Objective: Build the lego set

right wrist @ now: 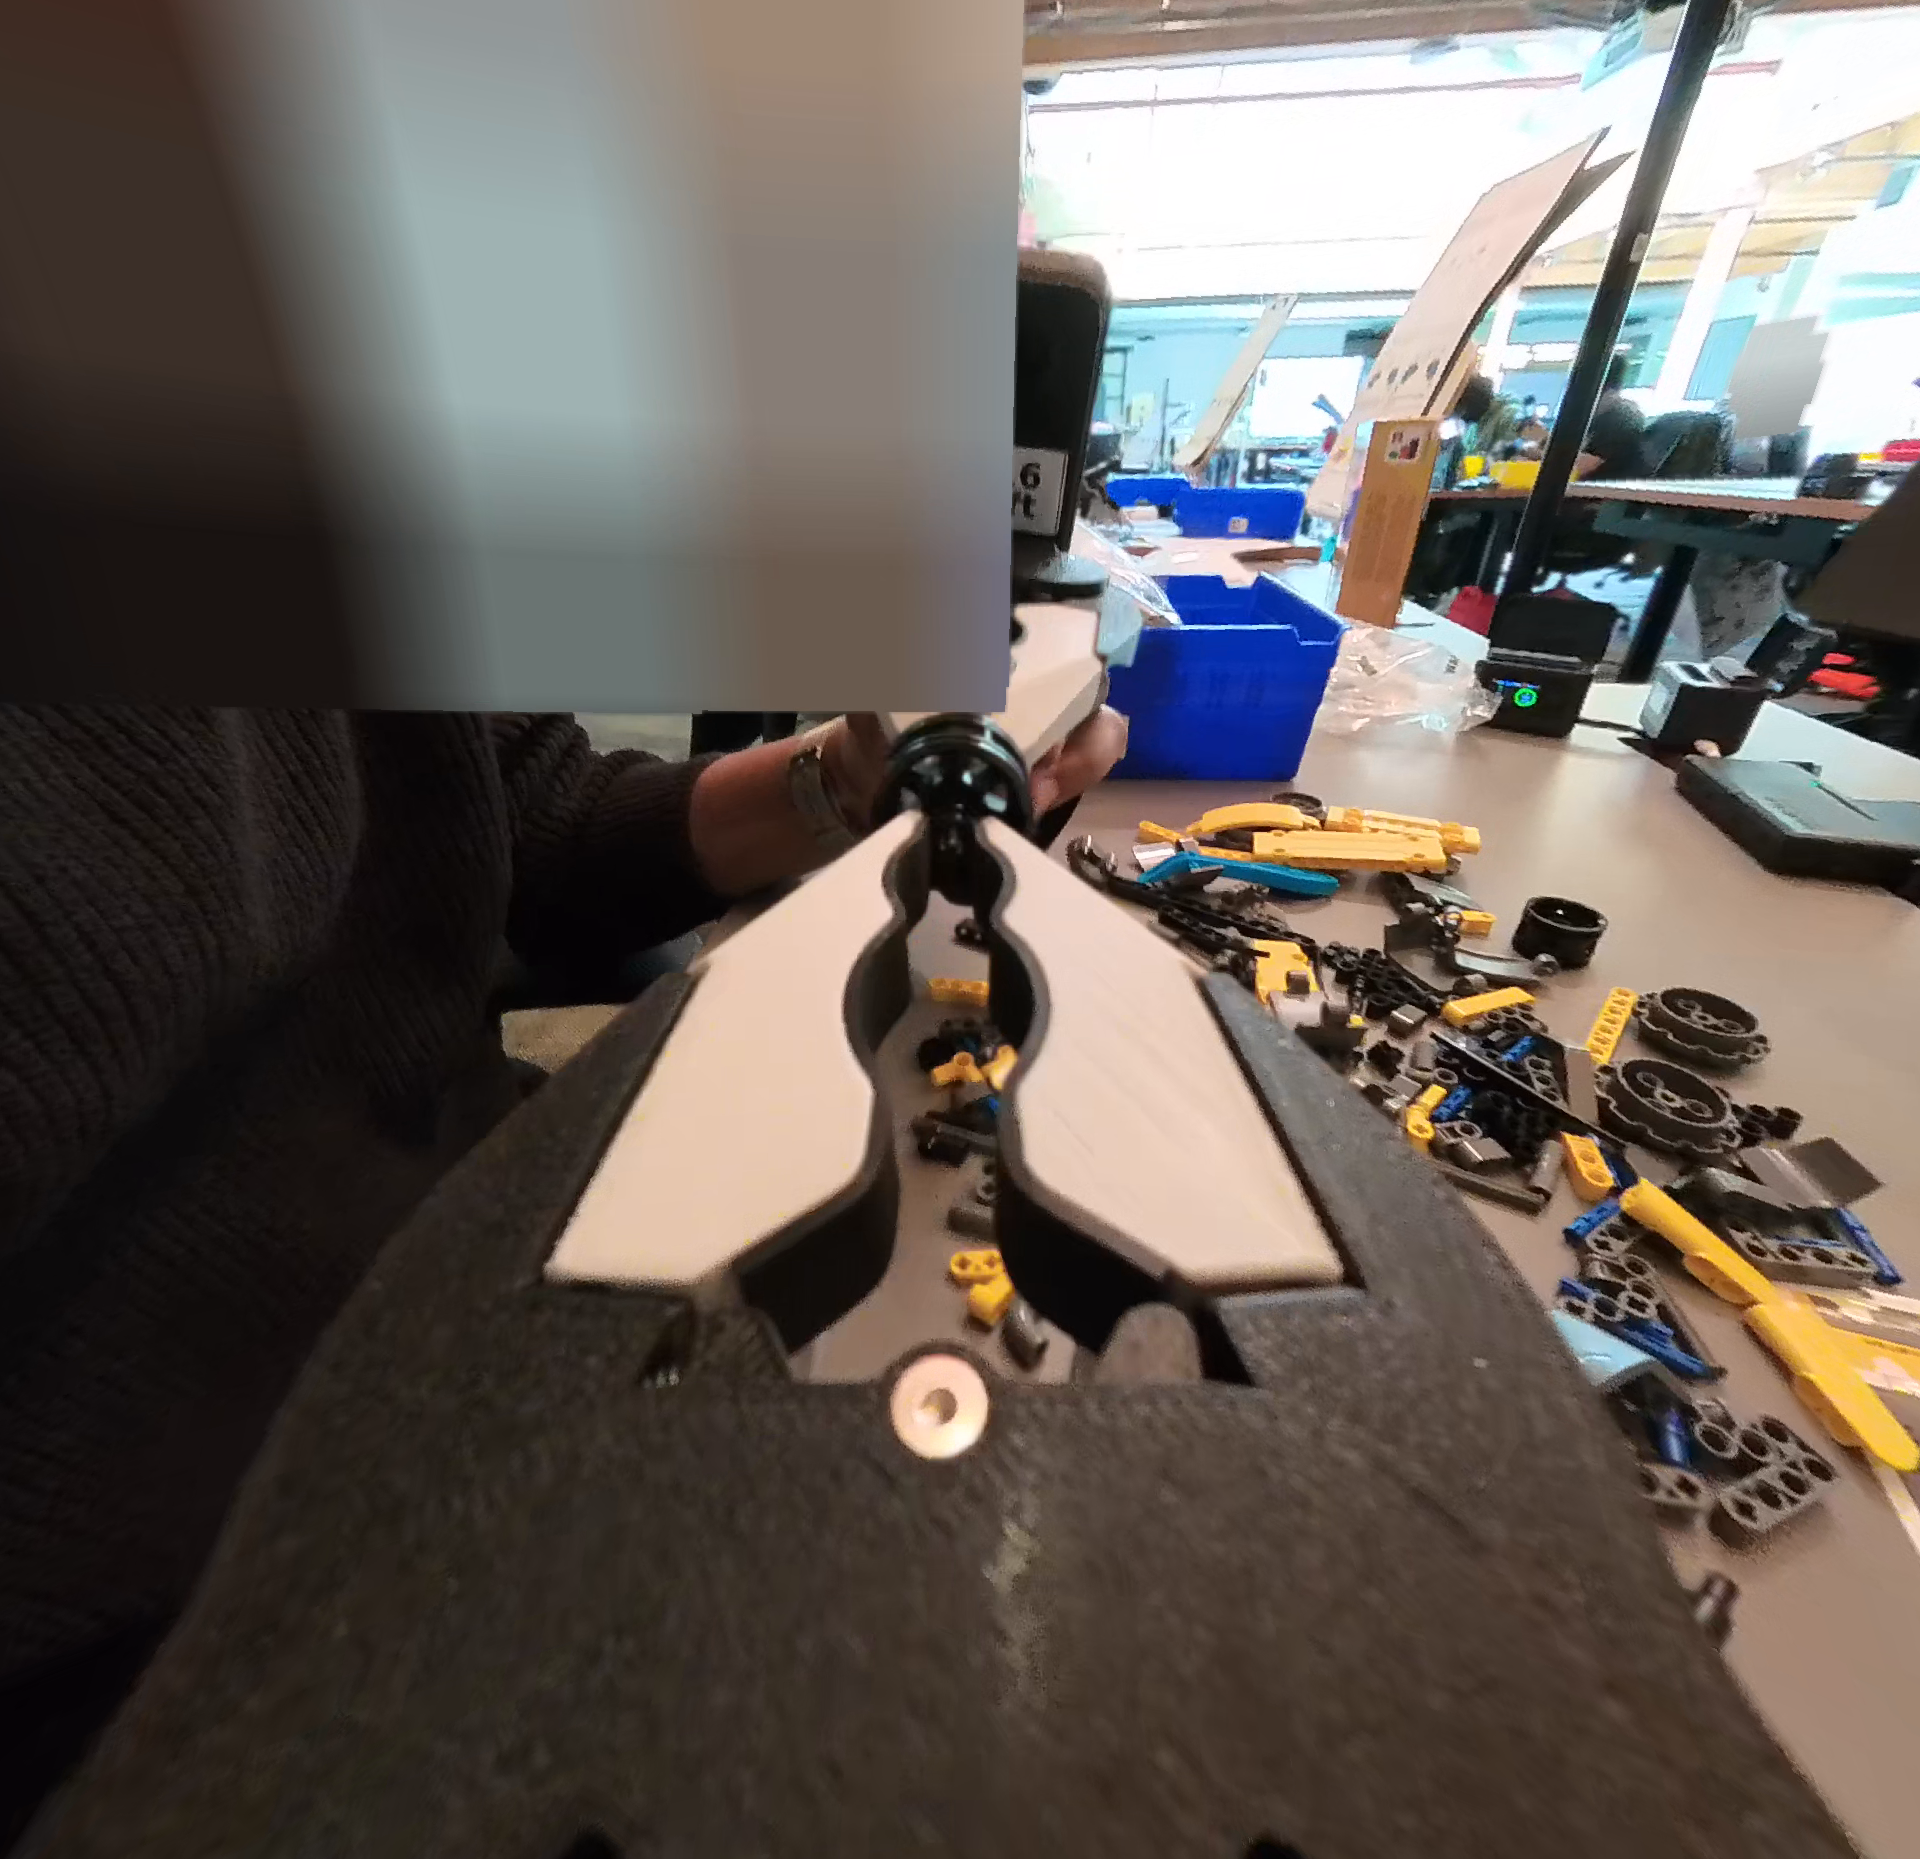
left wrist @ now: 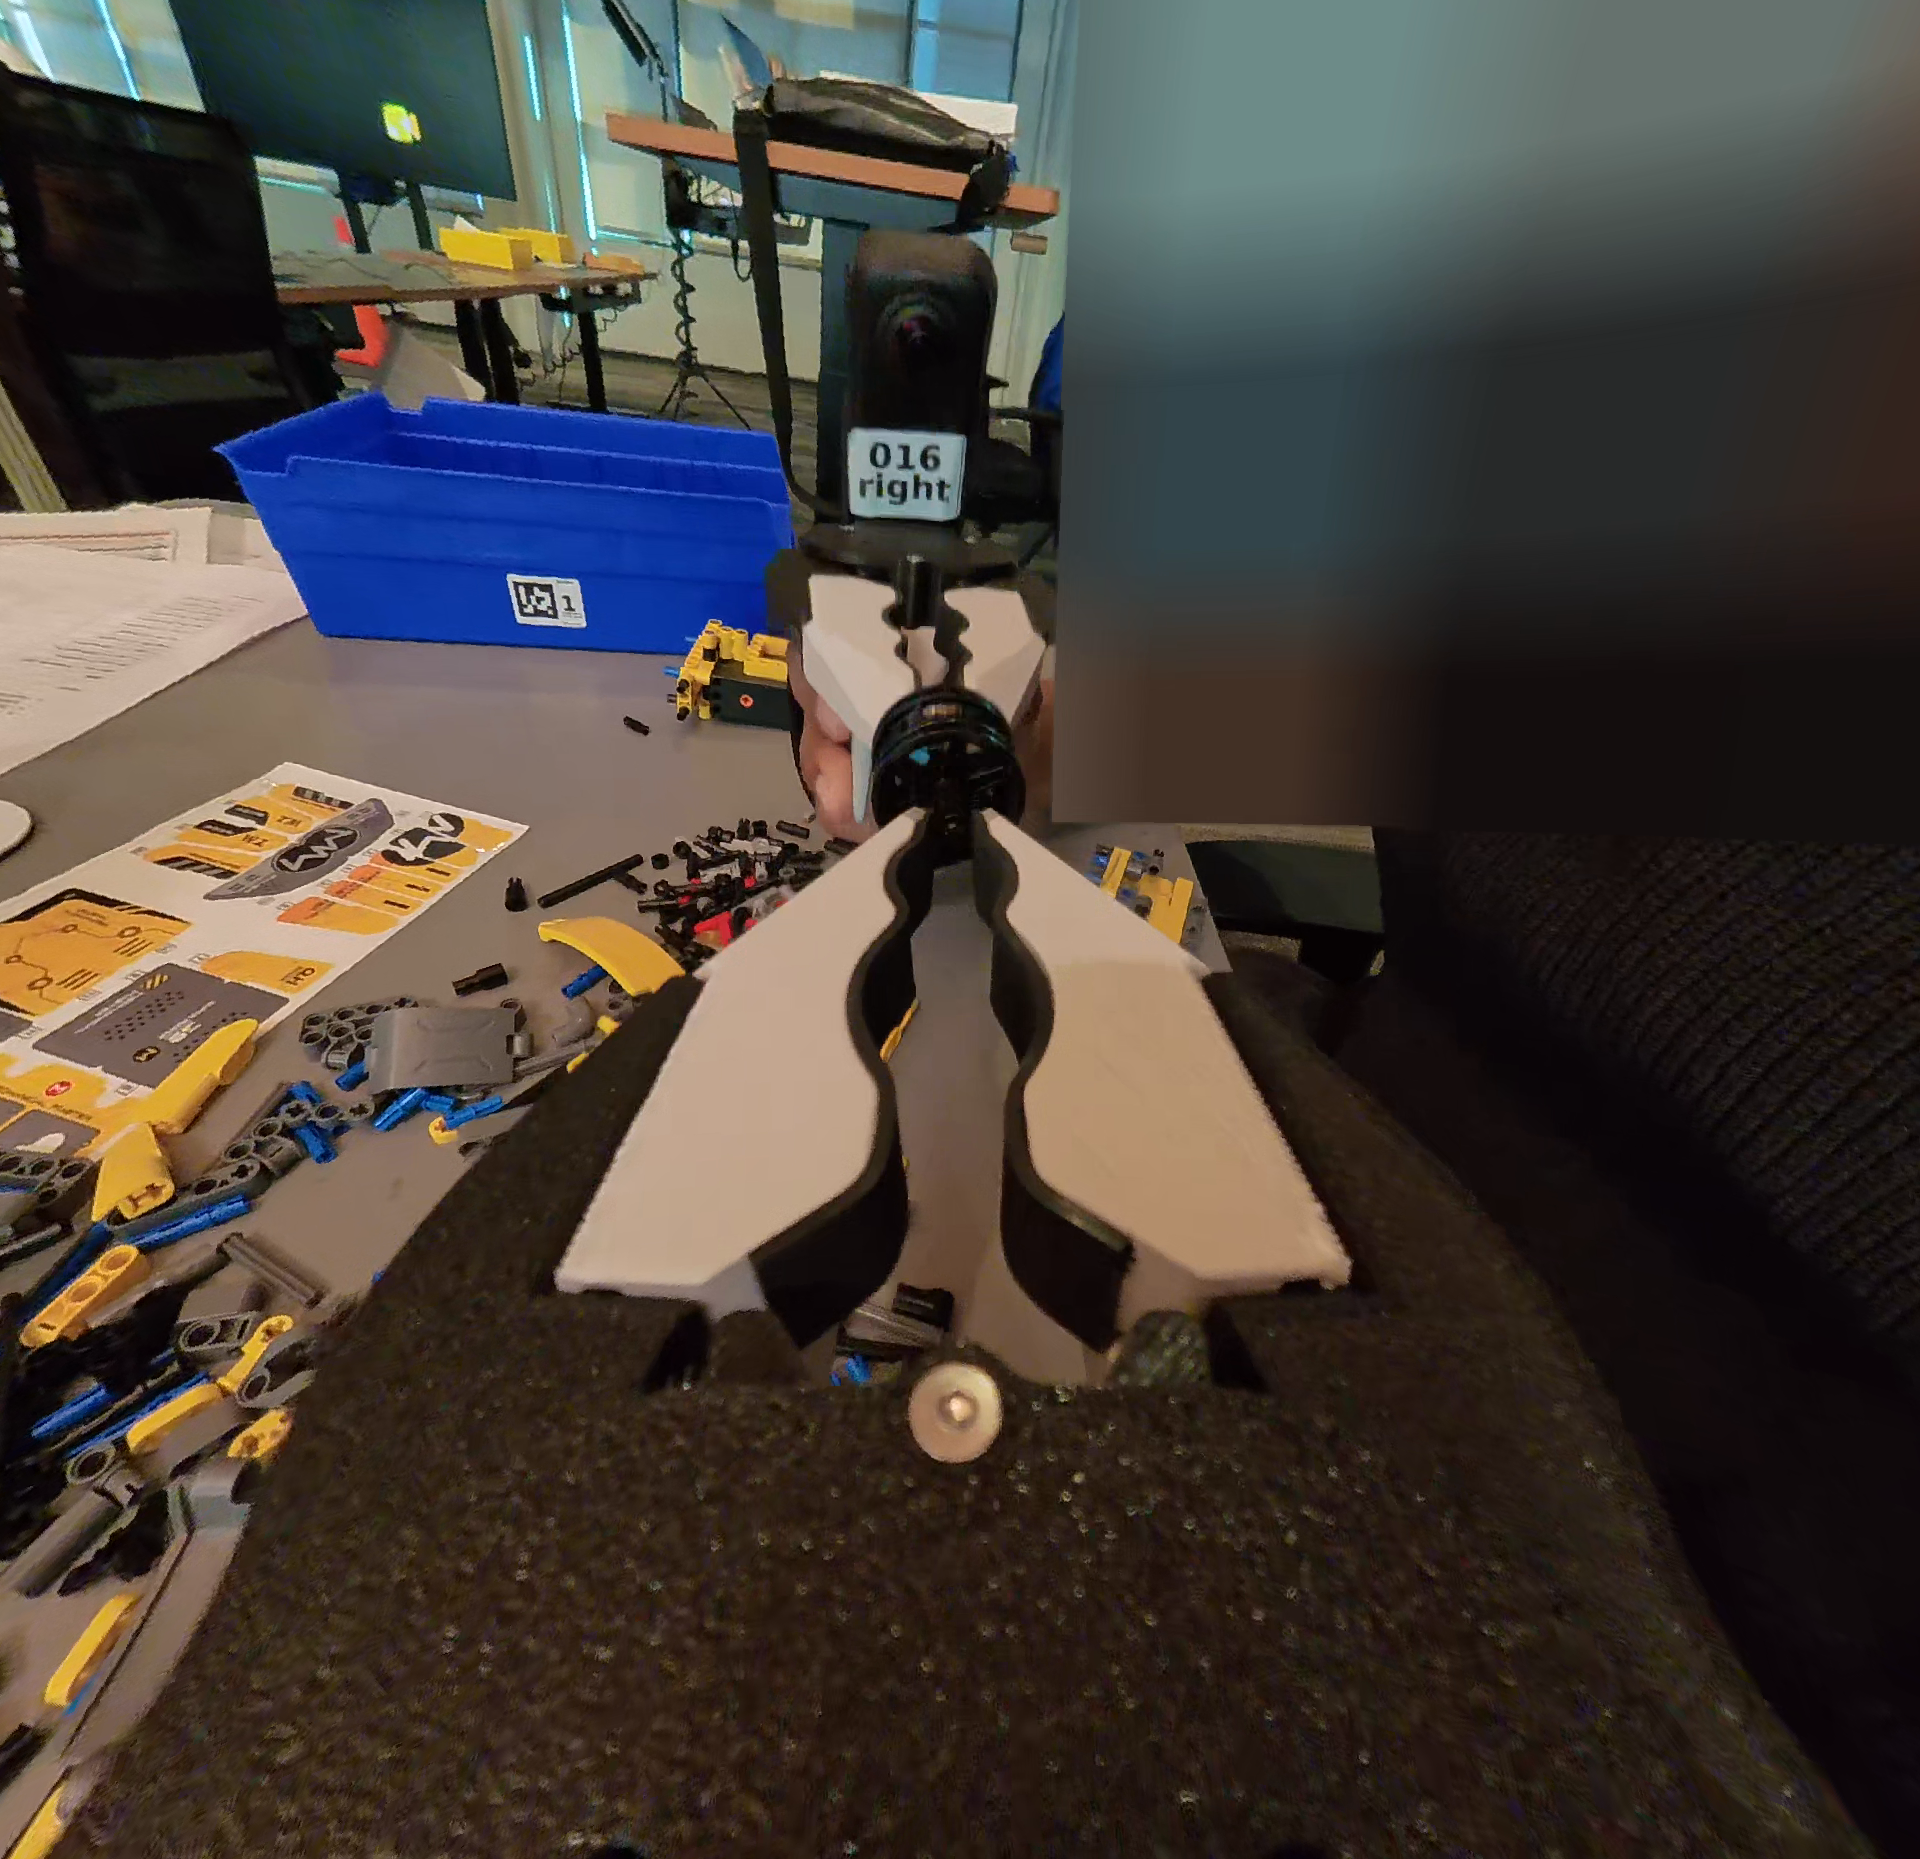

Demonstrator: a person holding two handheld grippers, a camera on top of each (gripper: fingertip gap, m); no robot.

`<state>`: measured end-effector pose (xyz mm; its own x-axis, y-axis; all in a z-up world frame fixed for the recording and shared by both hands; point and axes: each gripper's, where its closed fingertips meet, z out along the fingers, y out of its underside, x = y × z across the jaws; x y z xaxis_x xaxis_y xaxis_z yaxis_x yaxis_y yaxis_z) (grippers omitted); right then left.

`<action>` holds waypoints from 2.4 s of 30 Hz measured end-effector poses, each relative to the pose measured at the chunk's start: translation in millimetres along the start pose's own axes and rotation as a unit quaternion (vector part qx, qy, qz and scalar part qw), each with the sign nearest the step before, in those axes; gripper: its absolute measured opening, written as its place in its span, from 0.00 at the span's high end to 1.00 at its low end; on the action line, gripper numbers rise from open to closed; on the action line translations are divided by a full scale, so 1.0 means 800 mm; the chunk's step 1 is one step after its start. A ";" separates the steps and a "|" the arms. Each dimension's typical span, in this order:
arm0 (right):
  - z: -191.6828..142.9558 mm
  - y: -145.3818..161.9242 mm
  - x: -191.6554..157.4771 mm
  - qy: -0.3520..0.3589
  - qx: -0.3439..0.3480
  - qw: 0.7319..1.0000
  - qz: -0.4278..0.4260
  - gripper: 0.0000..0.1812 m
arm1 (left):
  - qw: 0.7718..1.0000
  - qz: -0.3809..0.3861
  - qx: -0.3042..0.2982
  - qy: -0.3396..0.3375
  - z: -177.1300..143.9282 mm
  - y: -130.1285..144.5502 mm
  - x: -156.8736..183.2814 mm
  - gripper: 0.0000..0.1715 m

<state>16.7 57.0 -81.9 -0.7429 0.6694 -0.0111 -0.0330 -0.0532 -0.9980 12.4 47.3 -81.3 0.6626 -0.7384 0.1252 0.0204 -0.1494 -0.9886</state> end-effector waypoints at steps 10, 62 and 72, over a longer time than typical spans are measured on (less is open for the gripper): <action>-0.002 -0.004 -0.001 0.012 -0.008 1.000 -0.024 0.97 | 1.000 0.008 0.001 -0.006 0.003 0.001 0.000 0.97; -0.004 -0.013 -0.005 0.005 0.005 1.000 -0.020 0.97 | 0.999 0.023 0.029 -0.011 0.006 -0.008 0.004 0.98; -0.004 -0.005 -0.003 0.011 -0.020 0.999 -0.032 0.97 | 1.000 0.018 0.010 -0.015 0.007 0.000 0.001 0.98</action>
<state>20.5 57.8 -77.8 -0.7257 0.6860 0.0527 -0.0535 0.0201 -0.9984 17.1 50.3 -82.0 0.6851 -0.7231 0.0881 0.0112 -0.1105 -0.9938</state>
